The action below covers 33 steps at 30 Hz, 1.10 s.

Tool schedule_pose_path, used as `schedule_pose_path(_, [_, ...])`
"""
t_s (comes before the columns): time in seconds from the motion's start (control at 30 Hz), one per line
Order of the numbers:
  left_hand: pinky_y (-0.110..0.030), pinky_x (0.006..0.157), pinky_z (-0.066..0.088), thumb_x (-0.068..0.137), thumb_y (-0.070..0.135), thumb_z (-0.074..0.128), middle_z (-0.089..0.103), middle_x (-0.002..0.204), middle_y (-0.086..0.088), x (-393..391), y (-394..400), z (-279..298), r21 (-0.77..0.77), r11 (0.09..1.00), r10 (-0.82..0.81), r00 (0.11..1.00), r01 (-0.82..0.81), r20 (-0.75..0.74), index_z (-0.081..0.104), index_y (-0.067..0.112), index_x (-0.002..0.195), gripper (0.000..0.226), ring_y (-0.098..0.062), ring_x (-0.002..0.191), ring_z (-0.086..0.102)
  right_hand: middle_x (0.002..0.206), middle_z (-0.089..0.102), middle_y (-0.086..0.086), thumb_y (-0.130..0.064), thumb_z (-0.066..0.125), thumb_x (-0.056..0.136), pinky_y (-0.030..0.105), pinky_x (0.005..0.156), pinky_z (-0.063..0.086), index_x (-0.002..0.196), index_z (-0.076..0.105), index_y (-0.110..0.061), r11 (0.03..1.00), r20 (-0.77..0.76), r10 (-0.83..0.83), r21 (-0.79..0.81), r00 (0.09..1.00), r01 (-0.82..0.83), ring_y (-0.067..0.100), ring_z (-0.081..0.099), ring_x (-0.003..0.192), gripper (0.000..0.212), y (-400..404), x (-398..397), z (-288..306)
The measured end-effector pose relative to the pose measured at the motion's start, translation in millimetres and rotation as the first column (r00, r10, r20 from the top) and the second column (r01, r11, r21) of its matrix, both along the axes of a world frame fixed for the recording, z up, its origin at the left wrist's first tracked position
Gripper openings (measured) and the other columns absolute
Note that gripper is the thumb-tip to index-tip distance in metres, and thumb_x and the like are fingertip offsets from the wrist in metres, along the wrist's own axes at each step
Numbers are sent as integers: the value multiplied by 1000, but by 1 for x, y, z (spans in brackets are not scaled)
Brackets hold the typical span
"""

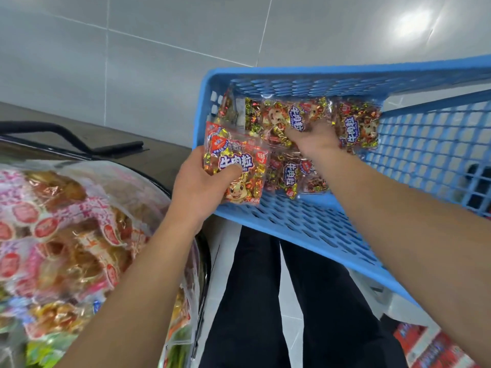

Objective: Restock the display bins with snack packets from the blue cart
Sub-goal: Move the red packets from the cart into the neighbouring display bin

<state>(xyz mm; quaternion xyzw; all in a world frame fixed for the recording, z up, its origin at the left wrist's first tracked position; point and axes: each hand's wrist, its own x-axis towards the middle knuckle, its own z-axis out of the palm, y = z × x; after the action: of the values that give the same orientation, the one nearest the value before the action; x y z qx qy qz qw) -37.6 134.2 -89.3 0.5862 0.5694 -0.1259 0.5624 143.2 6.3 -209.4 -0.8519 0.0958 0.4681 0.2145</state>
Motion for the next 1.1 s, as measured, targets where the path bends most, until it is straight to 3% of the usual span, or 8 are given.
schedule_pose_path(0.17, [-36, 83, 58, 66, 41, 74, 76, 97, 15, -6, -2, 11, -3, 999, 43, 999, -43, 1, 65, 33, 102, 38, -5, 88, 72, 132, 55, 8, -28, 77, 83, 34, 95, 42, 141, 45, -10, 967, -63, -210, 134, 976, 217, 29, 52, 125, 69, -15, -2, 18])
schedule_pose_path(0.37, [-44, 88, 59, 77, 30, 80, 75, 97, 11, -21, -23, 45, -38, 993, 112, 994, -112, -3, 62, 32, 97, 27, -10, 89, 74, 144, 46, 1, -17, 73, 89, 39, 86, 59, 150, 34, -13, 957, -109, -89, 266, 990, 116, 21, 61, 109, 72, -74, -12, 97])
schedule_pose_path(0.43, [-43, 88, 59, 81, 28, 79, 75, 101, 8, -26, -33, 68, -43, 995, 85, 996, -85, 10, 62, 31, 98, 25, -12, 92, 73, 130, 57, -8, -19, 73, 89, 35, 82, 60, 141, 48, -14, 952, -92, -57, 293, 994, 82, 13, 65, 97, 58, -93, -13, 130])
schedule_pose_path(0.53, [-27, 74, 58, 84, 25, 77, 75, 97, 10, -36, -56, 107, -24, 995, 97, 994, -96, 40, 64, 31, 99, 21, -4, 84, 73, 90, 67, -26, -19, 72, 89, 29, 72, 61, 103, 59, -31, 943, -45, -31, 329, 999, 44, 1, 68, 79, 22, -118, -18, 180])
schedule_pose_path(0.63, [-13, 54, 52, 86, 21, 76, 74, 97, 9, -52, -85, 147, 9, 983, 182, 980, -184, 81, 63, 30, 102, 22, 0, 75, 72, 91, 67, -26, -24, 67, 93, 14, 55, 52, 101, 58, -33, 919, 38, 66, 387, 997, -76, -5, 67, 76, 15, -140, -27, 229])
schedule_pose_path(0.8, [-31, 61, 61, 88, 15, 75, 76, 97, 0, -91, -144, 205, 35, 915, 393, 908, -402, 149, 63, 30, 99, 22, -14, 77, 76, 108, 70, 9, -39, 59, 95, 44, 85, 56, 110, 63, -14, 829, 169, 285, 451, 943, -331, 24, 67, 96, 29, -162, -49, 296])
schedule_pose_path(0.97, [-45, 78, 62, 88, 16, 76, 78, 97, -5, -144, -201, 242, 61, 779, 601, 770, -625, 216, 66, 22, 102, 18, -27, 88, 75, 97, 70, 1, -57, 54, 79, 38, 78, 50, 104, 65, -16, 698, 226, 403, 551, 887, -457, 17, 64, 91, 49, -173, -80, 344])
schedule_pose_path(1.1, [-54, 87, 59, 87, 17, 77, 77, 99, -6, -188, -236, 261, 90, 660, 712, 660, -746, 239, 66, 19, 108, 24, -29, 91, 75, 92, 70, 8, -47, 59, 79, 44, 82, 52, 95, 65, -13, 596, 252, 501, 593, 828, -542, 26, 64, 87, 37, -169, -113, 367])
